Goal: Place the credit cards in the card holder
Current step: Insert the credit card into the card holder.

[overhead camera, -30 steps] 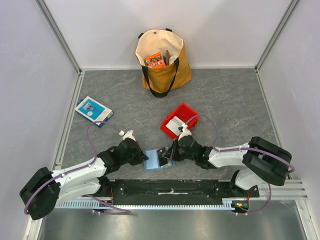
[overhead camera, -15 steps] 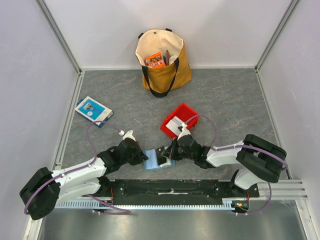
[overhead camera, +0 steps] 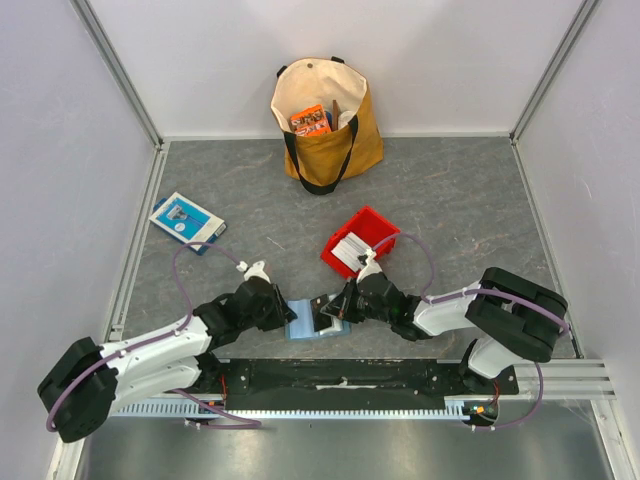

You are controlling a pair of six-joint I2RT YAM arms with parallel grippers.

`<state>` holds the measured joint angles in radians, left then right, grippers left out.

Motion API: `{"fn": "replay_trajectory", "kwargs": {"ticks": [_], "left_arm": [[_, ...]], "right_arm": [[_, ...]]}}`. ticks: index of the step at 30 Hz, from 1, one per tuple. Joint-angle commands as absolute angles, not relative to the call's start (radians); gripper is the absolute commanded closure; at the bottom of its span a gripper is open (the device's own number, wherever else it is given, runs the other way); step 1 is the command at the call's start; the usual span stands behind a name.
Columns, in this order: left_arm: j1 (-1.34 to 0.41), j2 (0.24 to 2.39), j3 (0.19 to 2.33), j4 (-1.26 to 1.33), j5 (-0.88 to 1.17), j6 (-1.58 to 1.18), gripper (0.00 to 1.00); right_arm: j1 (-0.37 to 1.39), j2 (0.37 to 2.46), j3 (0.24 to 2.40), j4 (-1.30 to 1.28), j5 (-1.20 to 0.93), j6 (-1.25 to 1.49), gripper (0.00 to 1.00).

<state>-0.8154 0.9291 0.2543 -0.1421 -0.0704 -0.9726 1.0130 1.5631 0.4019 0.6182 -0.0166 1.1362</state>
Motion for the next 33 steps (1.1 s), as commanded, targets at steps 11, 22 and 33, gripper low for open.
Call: {"fn": "replay_trajectory", "kwargs": {"ticks": [11,22,33], "left_arm": [[-0.818,0.839,0.238,-0.261,-0.140,-1.022,0.93],[-0.818,0.914,0.256,-0.245,-0.133,-1.002,0.98],[-0.818,0.920,0.253,-0.236,-0.141,-1.009,0.98]], "right_arm": [[1.032,1.612,0.397,0.545,-0.046,1.180,1.00],[1.075,1.654,0.456,0.477,-0.078,1.192,1.00],[1.077,1.655,0.457,0.469,-0.078,1.183,1.00]]}}
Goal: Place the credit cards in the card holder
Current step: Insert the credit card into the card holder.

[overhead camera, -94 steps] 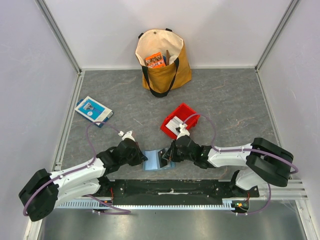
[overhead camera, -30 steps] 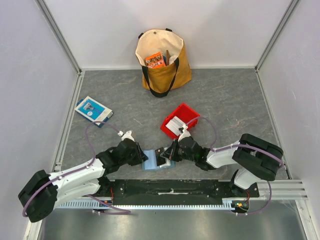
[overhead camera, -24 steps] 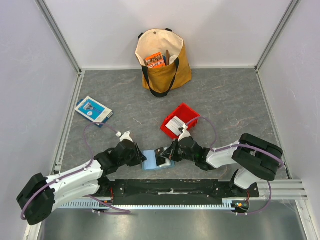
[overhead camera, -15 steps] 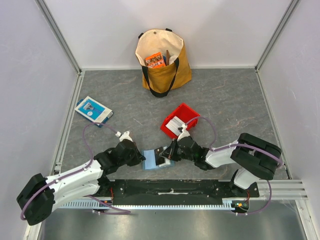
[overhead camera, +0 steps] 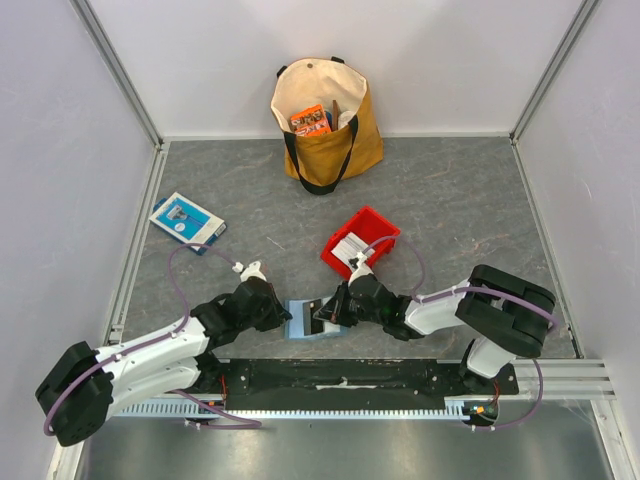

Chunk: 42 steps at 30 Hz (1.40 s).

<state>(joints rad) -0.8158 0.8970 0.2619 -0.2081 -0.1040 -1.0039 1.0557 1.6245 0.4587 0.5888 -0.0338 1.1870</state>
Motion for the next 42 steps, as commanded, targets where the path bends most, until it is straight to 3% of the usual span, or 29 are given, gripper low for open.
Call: {"fn": "replay_trajectory", "kwargs": {"ticks": [1,7,10,14,15,16,19,29,36,42], "left_arm": [[-0.818,0.919,0.252,-0.236,-0.140,-1.009,0.98],[-0.816,0.905,0.235,-0.222,-0.123,-1.014,0.98],[-0.818,0.884,0.233,-0.232,-0.127,-1.017,0.98],[-0.818,0.862,0.242,-0.255,-0.140,-1.017,0.98],[-0.818,0.859,0.245,-0.259,-0.141,-1.014,0.98],[-0.818,0.856,0.248,-0.261,-0.143,-1.012,0.98],[-0.818,0.854,0.255,-0.267,-0.141,-1.003,0.98],[-0.818,0.856,0.259,-0.244,-0.120,-0.992,0.98],[-0.816,0.836,0.261,-0.236,-0.109,-0.980,0.98],[-0.818,0.821,0.265,-0.230,-0.106,-0.980,0.98]], "right_arm": [[1.077,1.679,0.472,0.477,-0.090,1.186,1.00],[1.106,1.743,0.561,0.433,-0.083,1.186,1.00],[1.106,1.671,0.558,0.326,-0.008,1.157,0.94],[1.106,1.553,0.558,0.181,0.104,1.101,0.73],[1.106,1.524,0.560,0.146,0.127,1.089,0.61],[1.106,1.504,0.564,0.124,0.147,1.077,0.56],[1.106,1.479,0.592,0.081,0.155,1.039,0.49],[1.129,1.607,0.664,0.164,0.031,1.014,0.50],[1.146,1.625,0.709,0.190,0.015,0.986,0.63],[1.149,1.624,0.742,0.215,-0.038,0.965,0.65]]}}
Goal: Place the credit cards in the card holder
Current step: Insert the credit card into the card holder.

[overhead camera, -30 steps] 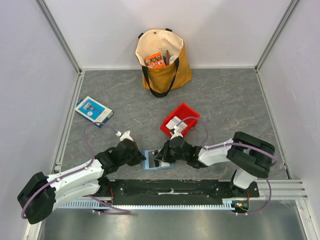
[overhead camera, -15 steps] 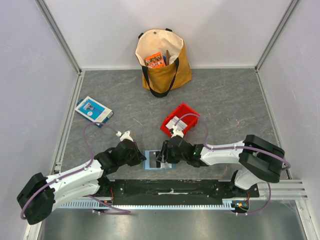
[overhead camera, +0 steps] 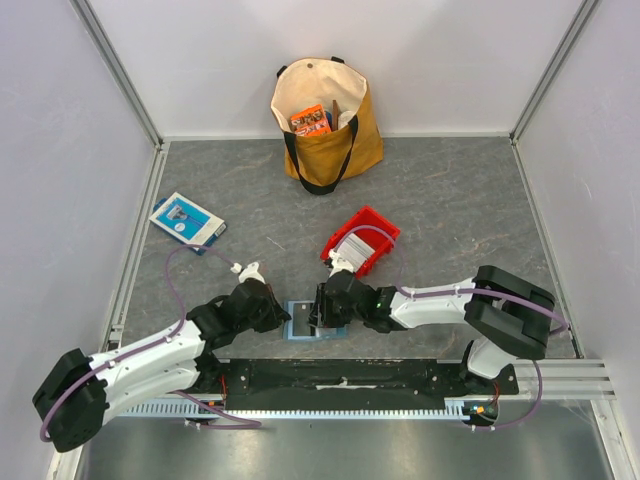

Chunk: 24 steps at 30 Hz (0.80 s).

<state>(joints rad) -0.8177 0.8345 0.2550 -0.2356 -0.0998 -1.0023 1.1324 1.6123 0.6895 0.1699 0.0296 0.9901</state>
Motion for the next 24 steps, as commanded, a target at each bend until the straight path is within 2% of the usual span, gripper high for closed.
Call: {"fn": "replay_trajectory", "kwargs": {"ticks": [1,5,9,15,18,20,24], "left_arm": [[-0.818,0.822,0.265,-0.229,-0.104,-0.979,0.98],[-0.818,0.825,0.270,-0.225,-0.098,-0.979,0.98],[-0.818,0.815,0.267,-0.229,-0.095,-0.979,0.98],[-0.816,0.773,0.262,-0.252,-0.110,-0.971,0.98],[-0.818,0.746,0.261,-0.253,-0.107,-0.951,0.90],[-0.818,0.736,0.256,-0.253,-0.107,-0.948,0.79],[-0.819,0.739,0.252,-0.259,-0.107,-0.945,0.65]], "right_arm": [[1.149,1.638,0.747,0.218,-0.050,0.966,0.65],[1.149,1.664,0.732,0.291,-0.109,1.006,0.69],[1.149,1.681,0.750,0.240,-0.085,0.997,0.69],[1.131,1.583,0.724,0.149,0.055,0.959,0.53],[1.108,1.560,0.724,0.097,0.072,0.937,0.51],[1.101,1.578,0.729,0.081,0.068,0.940,0.51],[1.103,1.614,0.726,0.084,0.048,0.953,0.51]]}}
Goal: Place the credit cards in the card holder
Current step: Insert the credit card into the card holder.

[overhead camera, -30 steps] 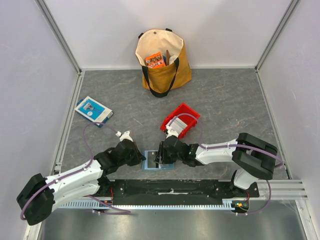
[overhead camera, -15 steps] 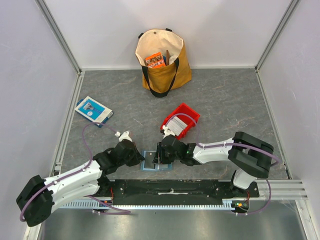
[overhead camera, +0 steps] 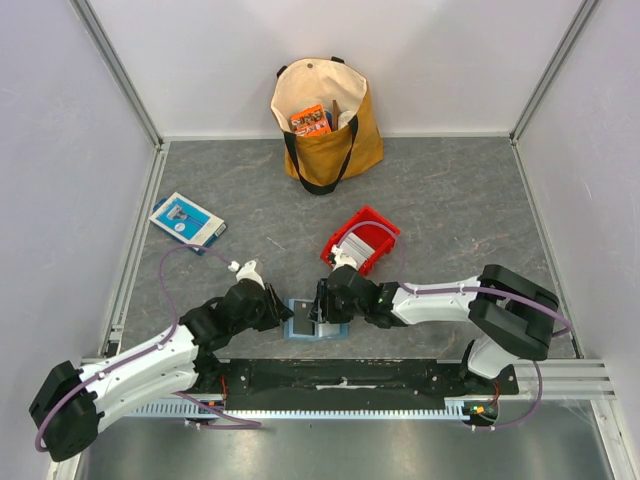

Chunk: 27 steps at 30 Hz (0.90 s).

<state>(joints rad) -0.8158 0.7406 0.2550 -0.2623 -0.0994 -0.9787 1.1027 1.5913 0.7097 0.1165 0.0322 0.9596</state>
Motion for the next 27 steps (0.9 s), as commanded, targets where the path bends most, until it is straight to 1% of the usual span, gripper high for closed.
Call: {"fn": "replay_trajectory", "kwargs": {"ticks": [1,5,6,11,14,15,16,21,23,27], "left_arm": [[-0.818,0.742,0.250,-0.261,-0.104,-0.945,0.64],[-0.818,0.752,0.247,-0.267,-0.106,-0.953,0.61],[-0.818,0.750,0.245,-0.268,-0.109,-0.954,0.64],[-0.818,0.721,0.241,-0.284,-0.129,-0.966,0.85],[-0.818,0.700,0.235,-0.284,-0.130,-0.966,0.88],[-0.818,0.693,0.233,-0.282,-0.130,-0.965,0.95],[-0.816,0.690,0.230,-0.281,-0.130,-0.965,0.98],[-0.818,0.701,0.230,-0.278,-0.127,-0.954,0.98],[-0.818,0.712,0.229,-0.273,-0.129,-0.954,0.98],[-0.818,0.747,0.239,-0.262,-0.126,-0.937,0.98]], "right_arm": [[1.103,1.615,0.726,0.086,0.048,0.956,0.51],[1.101,1.614,0.724,0.087,0.049,0.954,0.51],[1.103,1.612,0.723,0.089,0.049,0.954,0.51],[1.104,1.597,0.721,0.086,0.066,0.956,0.51],[1.098,1.592,0.722,0.069,0.075,0.954,0.50],[1.098,1.592,0.723,0.069,0.077,0.950,0.50],[1.098,1.591,0.726,0.068,0.075,0.943,0.50],[1.068,1.516,0.758,0.040,0.069,0.881,0.49],[1.043,1.435,0.781,0.026,0.066,0.830,0.49],[0.919,1.333,0.895,-0.130,0.101,0.683,0.46]]}}
